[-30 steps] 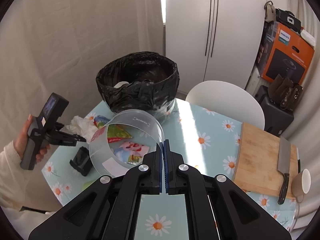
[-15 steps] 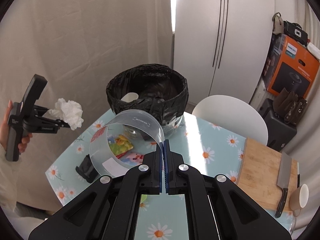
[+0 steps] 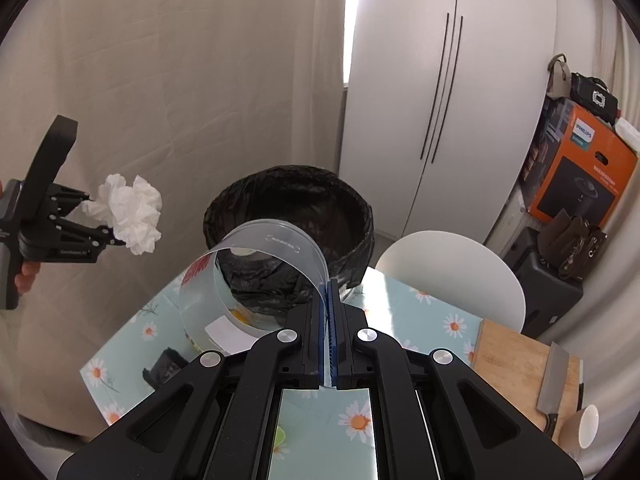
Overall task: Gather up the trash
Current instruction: 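Carry the tissue in the left gripper over the bin while the right carries the clear cup there, then open both grippers over the bin to drop the tissue and clear cup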
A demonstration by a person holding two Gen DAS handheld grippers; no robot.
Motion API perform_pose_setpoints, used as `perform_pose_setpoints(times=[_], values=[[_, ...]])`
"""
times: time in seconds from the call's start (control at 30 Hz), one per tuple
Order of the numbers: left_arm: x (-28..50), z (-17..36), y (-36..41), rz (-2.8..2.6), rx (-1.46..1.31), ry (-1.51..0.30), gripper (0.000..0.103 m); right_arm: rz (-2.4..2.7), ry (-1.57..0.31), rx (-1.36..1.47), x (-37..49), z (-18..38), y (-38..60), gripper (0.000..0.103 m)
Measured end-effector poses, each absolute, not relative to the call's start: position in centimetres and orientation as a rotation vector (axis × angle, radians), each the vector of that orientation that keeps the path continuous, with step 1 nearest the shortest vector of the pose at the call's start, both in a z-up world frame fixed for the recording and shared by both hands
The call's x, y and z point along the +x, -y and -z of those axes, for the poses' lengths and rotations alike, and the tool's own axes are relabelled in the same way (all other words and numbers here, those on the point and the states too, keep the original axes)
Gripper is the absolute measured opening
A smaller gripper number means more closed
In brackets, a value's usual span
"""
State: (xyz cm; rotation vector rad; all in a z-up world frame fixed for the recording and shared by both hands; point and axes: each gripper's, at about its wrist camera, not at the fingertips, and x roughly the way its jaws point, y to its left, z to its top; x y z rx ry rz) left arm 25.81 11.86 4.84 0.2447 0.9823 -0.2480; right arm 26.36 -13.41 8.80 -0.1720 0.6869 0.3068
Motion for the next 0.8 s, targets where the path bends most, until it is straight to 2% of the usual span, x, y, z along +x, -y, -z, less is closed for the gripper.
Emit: perform_pose_setpoints(times=[0.37, 0.8], values=[[31.2, -5.3, -9.2, 0.393, 0.326, -0.977, 0.032, -0.255, -0.712, -0.176, 31.7, -8.6, 12.1, 0.002], [38.3, -1.6, -7.2, 0.517, 0.412, -1.017, 0.033, -0.237, -0.771, -0.169, 39.2, -5.9, 9.8, 0.002]])
